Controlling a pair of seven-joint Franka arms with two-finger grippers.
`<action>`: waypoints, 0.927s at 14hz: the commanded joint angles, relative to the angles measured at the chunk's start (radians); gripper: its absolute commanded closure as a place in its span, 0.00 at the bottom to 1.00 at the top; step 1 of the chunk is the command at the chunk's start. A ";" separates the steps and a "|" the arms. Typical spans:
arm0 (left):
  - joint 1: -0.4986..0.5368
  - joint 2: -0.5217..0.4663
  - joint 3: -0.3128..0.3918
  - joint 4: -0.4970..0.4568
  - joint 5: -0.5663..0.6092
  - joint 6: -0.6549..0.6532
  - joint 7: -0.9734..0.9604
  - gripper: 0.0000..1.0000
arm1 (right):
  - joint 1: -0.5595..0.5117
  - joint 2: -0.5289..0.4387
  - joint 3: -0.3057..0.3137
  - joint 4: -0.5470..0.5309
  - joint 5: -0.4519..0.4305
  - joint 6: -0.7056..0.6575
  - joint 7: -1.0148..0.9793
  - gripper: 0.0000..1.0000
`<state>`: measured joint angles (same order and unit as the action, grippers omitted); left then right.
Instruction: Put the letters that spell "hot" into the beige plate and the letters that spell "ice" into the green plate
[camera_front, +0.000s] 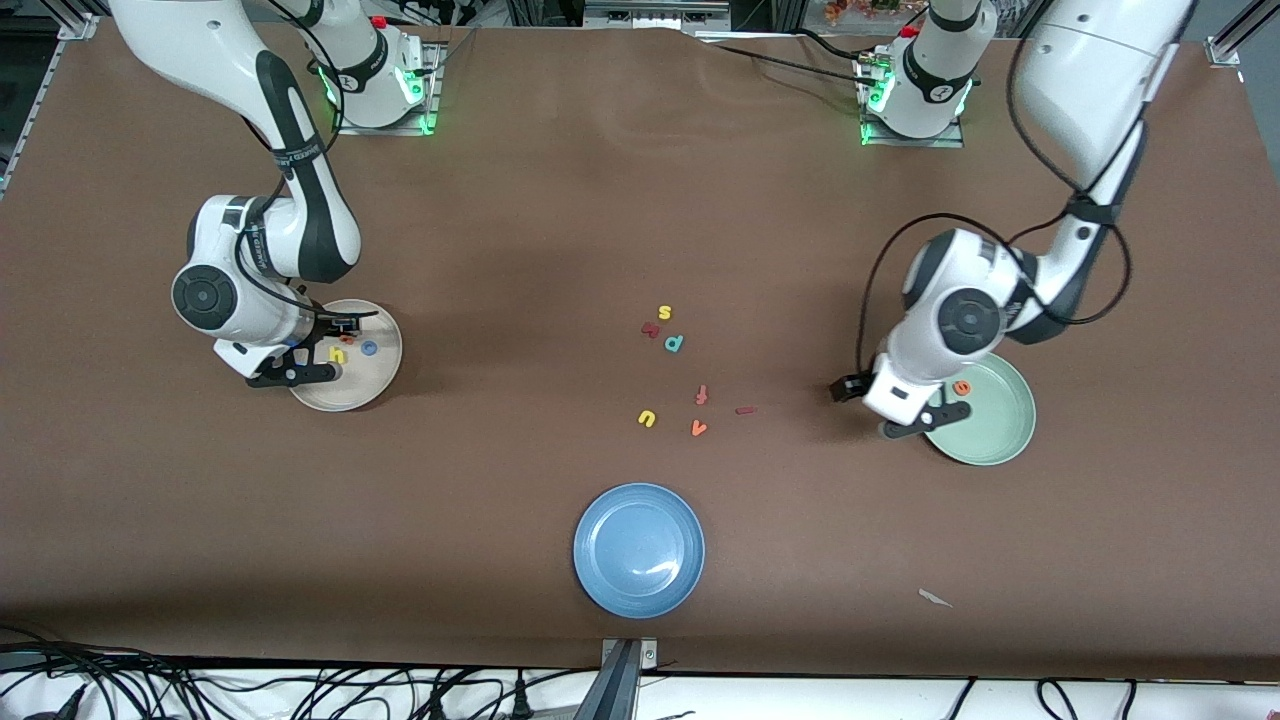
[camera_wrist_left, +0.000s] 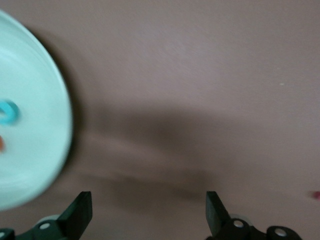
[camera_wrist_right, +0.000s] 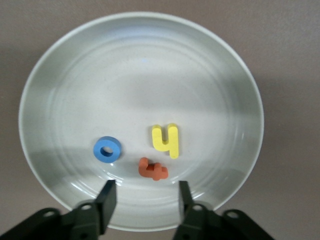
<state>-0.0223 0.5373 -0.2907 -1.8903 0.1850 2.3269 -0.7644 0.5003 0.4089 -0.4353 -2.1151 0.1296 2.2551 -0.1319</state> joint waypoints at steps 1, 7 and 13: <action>-0.054 0.062 0.005 0.074 -0.001 0.000 -0.201 0.00 | 0.000 -0.030 0.001 0.013 0.010 -0.006 -0.020 0.00; -0.125 0.128 0.005 0.177 -0.102 0.000 -0.491 0.00 | 0.001 -0.051 0.001 0.049 0.010 -0.017 -0.008 0.00; -0.189 0.217 0.005 0.309 -0.104 0.000 -0.834 0.00 | 0.003 -0.056 0.004 0.049 0.010 -0.042 -0.003 0.00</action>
<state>-0.1824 0.7053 -0.2913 -1.6520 0.1015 2.3343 -1.5172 0.5010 0.3693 -0.4325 -2.0643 0.1298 2.2326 -0.1321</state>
